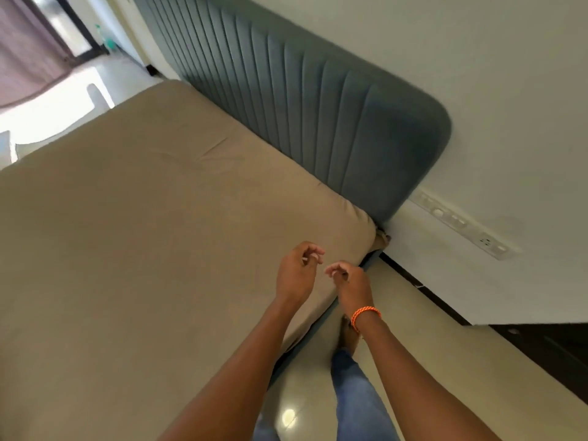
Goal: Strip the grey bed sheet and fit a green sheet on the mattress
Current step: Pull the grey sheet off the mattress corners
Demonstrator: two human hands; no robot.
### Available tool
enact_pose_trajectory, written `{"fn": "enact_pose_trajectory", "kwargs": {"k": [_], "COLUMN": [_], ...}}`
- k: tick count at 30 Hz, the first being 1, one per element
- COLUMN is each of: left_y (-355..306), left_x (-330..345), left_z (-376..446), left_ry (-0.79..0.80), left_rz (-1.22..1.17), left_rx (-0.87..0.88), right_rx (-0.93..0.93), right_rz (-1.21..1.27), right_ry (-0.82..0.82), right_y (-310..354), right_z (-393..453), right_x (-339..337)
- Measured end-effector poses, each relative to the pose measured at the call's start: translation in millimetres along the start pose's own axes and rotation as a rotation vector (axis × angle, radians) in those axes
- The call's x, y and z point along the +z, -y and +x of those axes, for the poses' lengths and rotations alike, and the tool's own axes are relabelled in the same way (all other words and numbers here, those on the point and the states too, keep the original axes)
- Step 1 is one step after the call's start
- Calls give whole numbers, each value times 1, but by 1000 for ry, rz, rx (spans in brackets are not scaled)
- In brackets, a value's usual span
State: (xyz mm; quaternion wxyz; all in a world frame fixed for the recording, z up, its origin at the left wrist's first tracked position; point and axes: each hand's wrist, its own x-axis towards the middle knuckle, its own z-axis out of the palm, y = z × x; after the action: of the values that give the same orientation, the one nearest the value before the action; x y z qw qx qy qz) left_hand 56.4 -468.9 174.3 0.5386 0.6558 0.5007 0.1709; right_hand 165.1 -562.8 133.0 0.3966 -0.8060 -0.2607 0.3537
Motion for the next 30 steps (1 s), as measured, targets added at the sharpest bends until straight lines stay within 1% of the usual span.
{"fn": "enact_pose_trajectory", "kwargs": {"k": [3,7,9,13,16,18,19,21,24,27,28,30], "left_y": [-3,15,21,59,93,115,125,141,154,167,172,182], "left_x": [40,93,99,138,166,180,187,203,223,239,241,240], "left_z": [48,118,136,193,225,241,248,264,278,290,293,298], "left_ry": [-16,-23,-31,-1,46,49,43,27,30,108,118,113], "left_rz": [-28,-25,-22,22,99,171,233,377,490,601,633,604], "left_rx": [-93,-172,-175,-231,-250,-257,-262,-273,-210,-121,-102,-79], "right_rx": [0,20,7,11,18,-17,-24,33,115,42,8,-31], "right_rz": [-33,-97,-105,-152,-253,-384,-468,-580,-673,-774,-821,-876], "right_ry": [34,56,64,46,7,-18,-33,-81,-162,-215,-202,-152], "right_y": [-14,-39,-38,-74,-106,-128,-139,-159,-175,-185,-185,-183], "right_z": [67,156,176,237,273,290,298,313,325,338,342,350], "right_x": [-20,-28,-29,-20,-9,-1,3,10,14,18,19,23]}}
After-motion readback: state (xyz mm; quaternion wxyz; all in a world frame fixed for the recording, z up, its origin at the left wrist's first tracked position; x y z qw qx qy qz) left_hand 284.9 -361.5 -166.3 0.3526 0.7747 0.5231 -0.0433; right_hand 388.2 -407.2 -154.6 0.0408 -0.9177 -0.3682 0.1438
